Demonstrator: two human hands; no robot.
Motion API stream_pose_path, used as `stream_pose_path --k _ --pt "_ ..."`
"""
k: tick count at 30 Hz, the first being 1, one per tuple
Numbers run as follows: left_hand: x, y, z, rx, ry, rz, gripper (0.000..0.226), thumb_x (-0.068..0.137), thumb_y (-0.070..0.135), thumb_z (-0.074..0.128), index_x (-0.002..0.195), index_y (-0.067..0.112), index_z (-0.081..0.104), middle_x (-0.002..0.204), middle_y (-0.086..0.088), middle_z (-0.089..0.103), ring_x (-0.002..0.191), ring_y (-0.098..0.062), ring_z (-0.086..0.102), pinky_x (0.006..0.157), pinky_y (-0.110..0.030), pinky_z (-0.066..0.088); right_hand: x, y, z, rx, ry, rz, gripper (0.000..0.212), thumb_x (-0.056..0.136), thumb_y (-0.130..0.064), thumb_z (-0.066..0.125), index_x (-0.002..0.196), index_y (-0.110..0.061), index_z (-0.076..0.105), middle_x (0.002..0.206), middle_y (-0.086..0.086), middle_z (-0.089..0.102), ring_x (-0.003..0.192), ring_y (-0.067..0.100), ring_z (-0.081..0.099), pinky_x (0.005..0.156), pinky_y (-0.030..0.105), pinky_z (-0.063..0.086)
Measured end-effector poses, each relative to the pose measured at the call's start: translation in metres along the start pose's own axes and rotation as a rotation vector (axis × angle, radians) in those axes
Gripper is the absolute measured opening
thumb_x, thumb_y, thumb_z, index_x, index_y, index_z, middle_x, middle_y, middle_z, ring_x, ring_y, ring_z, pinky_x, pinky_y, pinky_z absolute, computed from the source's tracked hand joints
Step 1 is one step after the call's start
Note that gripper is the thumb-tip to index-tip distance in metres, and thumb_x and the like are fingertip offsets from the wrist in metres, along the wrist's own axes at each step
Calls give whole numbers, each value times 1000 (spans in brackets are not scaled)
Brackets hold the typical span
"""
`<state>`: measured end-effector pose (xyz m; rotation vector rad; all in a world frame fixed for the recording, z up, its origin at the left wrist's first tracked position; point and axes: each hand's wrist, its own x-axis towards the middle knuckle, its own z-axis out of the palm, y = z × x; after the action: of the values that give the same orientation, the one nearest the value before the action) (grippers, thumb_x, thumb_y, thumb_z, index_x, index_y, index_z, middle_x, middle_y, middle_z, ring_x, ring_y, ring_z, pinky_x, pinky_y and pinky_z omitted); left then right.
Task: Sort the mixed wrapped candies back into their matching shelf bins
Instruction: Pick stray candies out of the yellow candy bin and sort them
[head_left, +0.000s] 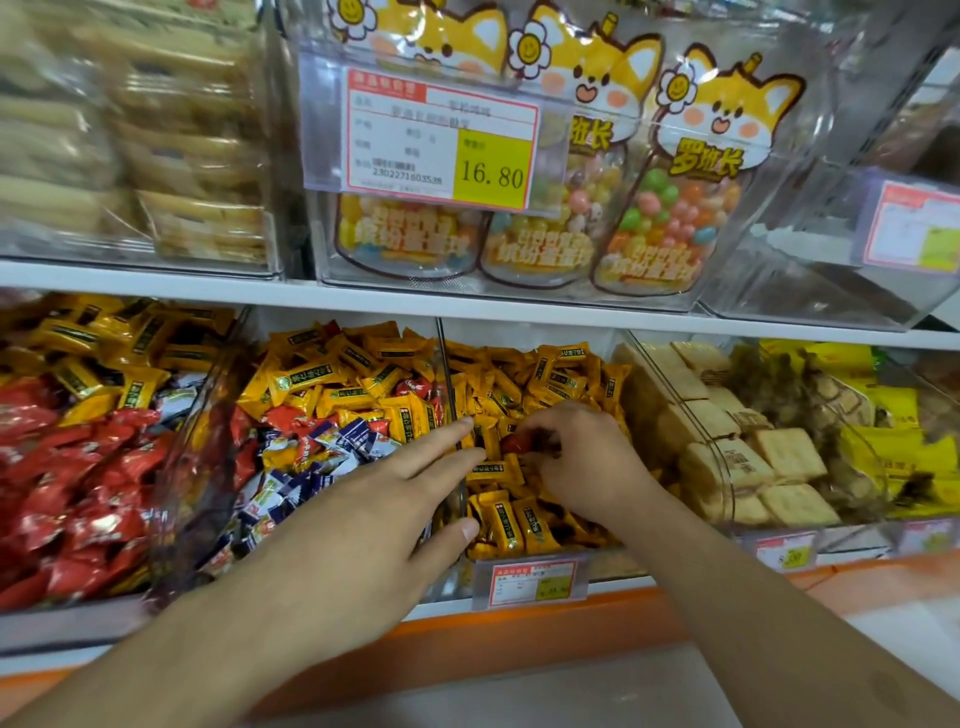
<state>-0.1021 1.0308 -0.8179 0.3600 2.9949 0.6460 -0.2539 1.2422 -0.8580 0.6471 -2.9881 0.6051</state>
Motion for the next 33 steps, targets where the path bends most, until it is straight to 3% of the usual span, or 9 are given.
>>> stream_pose_path --k 6,13,16,19,22,24,27,29,33 --pt "0 1 -1 -41 1 -6 62 103 60 35 158 55 5 148 50 -30 130 0 47 101 -16 35 4 -2 2 -11 -52 29 29 92 -23 71 120 -31 73 124 -6 65 117 16 58 97 35 54" --pt "1 4 -3 -42 -9 -13 61 103 59 34 157 56 7 147 51 -30 131 -10 42 94 -14 35 -1 -2 0 25 22 70 14 96 -24 69 101 -31 80 101 -11 74 95 10 65 83 33 60" --pt "2 0 -2 -78 13 10 60 102 59 35 157 55 11 149 51 -25 137 -1 39 104 -15 33 -6 -2 -12 79 112 93 13 99 -24 67 96 -27 80 90 -10 73 75 6 65 65 21 56" --pt "4 -6 -1 -164 38 6 60 102 59 40 156 55 17 152 52 -14 134 3 42 103 -11 30 -16 -6 -33 164 170 100 12 100 -26 67 94 -30 76 90 -14 71 77 6 65 56 11 47" --pt "3 -7 -3 -221 146 8 58 100 56 48 154 54 26 151 48 12 134 20 23 111 -6 21 -30 -25 -52 312 138 48 12 98 -33 68 89 -37 75 90 -12 71 80 4 65 62 18 48" --pt "0 -5 -9 -286 266 -30 54 97 54 55 148 51 38 144 39 37 126 19 36 103 -5 31 -41 -51 -59 456 71 -23 14 97 -33 70 86 -37 77 80 -5 70 70 10 62 62 23 46" --pt "-12 -7 -24 -541 375 -114 37 92 50 67 128 49 57 111 23 64 104 7 60 89 -22 55 -56 -96 -63 589 20 -143 14 96 -29 73 83 -31 80 76 -7 72 67 7 62 64 19 45" --pt "-25 -12 -37 -637 390 -127 17 92 43 72 107 45 67 94 11 70 92 -4 68 81 -39 59 -63 -121 -60 636 8 -194 13 95 -27 73 85 -28 81 78 -10 74 73 6 66 66 19 49" --pt "-55 -46 -63 -450 525 -250 7 89 39 77 89 41 70 85 14 70 87 -1 67 84 -38 57 -66 -144 -48 622 -19 -187 21 98 -35 67 84 -25 79 64 -11 64 55 6 53 52 21 42"
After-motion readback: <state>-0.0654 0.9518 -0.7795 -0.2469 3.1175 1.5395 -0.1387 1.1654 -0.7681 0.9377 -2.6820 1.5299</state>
